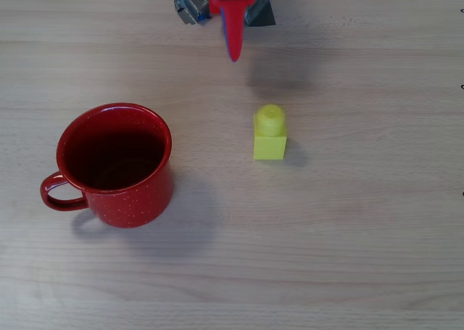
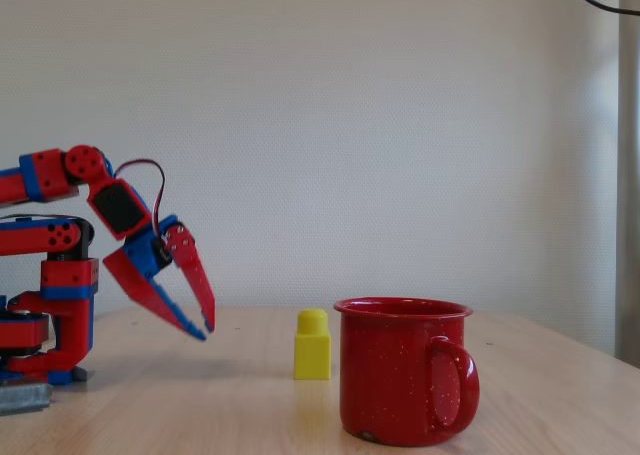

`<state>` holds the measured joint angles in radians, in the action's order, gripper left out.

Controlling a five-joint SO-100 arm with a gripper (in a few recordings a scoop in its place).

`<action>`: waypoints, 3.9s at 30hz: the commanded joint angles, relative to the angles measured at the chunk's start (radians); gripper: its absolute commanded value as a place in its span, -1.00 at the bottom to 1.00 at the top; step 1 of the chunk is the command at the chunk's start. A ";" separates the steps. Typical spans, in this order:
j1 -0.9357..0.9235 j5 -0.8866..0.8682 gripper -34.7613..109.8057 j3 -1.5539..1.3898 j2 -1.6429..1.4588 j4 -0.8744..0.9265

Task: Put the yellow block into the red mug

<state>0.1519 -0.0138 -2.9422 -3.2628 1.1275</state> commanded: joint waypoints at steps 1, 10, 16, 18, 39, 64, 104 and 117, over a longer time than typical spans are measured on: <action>0.029 0.040 -0.52 0.120 0.003 -0.003; 0.035 -0.018 -0.52 0.454 0.413 -0.064; 0.069 -0.129 -0.52 0.669 0.634 -0.043; 0.081 -0.164 -0.52 0.715 0.690 -0.040; 0.124 -0.295 -0.12 1.074 1.210 0.129; 0.137 -0.268 0.03 1.121 1.617 0.009; 0.055 -0.245 -0.52 1.183 1.775 -0.072; 0.005 -0.256 -0.52 1.509 1.626 0.279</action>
<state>0.1687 -0.2470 -1.5340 -1.5048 1.3591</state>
